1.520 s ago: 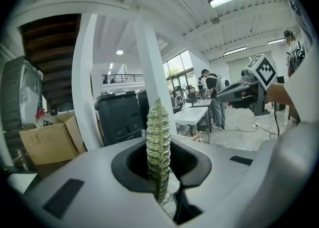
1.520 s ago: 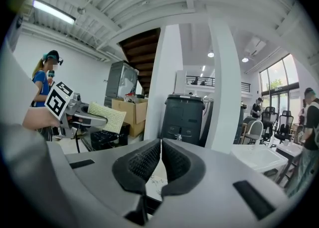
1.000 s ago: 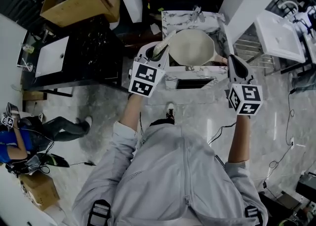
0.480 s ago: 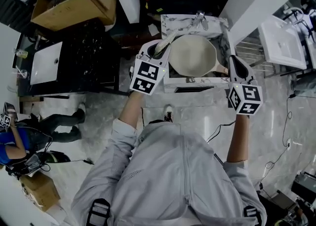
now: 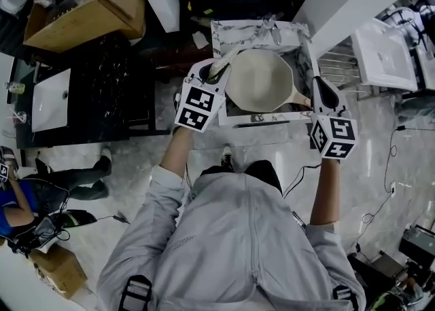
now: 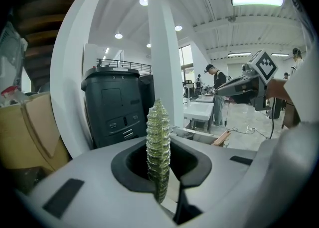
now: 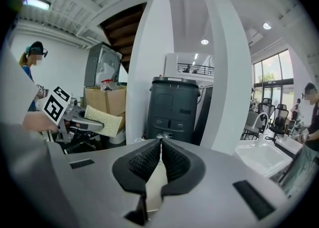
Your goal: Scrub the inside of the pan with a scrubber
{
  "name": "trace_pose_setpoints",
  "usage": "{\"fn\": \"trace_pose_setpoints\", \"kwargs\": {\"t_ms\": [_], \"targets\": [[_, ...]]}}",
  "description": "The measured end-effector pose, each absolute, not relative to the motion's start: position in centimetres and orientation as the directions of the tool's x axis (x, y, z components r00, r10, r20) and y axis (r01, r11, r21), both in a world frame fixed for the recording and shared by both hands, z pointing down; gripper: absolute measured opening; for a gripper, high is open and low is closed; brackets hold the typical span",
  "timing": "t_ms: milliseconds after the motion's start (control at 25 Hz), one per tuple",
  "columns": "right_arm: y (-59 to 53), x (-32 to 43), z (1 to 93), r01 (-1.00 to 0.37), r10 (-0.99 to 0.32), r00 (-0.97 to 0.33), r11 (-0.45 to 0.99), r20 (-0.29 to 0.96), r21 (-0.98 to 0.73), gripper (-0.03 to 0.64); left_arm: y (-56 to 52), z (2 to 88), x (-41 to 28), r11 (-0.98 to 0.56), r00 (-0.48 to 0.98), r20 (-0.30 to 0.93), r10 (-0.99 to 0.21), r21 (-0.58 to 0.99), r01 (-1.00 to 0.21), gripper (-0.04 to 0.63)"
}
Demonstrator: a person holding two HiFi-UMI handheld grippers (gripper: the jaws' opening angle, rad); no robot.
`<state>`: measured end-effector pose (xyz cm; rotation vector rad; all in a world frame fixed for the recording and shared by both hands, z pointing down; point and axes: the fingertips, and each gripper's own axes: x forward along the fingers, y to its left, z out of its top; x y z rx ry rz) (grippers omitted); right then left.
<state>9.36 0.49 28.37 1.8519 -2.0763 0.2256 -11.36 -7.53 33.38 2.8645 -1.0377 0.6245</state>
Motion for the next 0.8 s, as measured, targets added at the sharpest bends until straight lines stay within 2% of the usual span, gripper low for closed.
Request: {"fn": "trace_pose_setpoints", "kwargs": {"t_ms": [400,800], "targets": [[-3.1,11.3,31.5,-0.983,-0.905,-0.120,0.165,0.408,0.079,0.037,-10.8,35.8,-9.6,-0.767,0.669,0.437,-0.601,-0.080,-0.637,0.071],[-6.8,15.0,35.0,-0.980,-0.881,-0.166,0.197,0.443,0.025,0.037,-14.7,42.2,-6.2,-0.726,0.595,0.540,-0.595,-0.042,-0.686,0.071]]}}
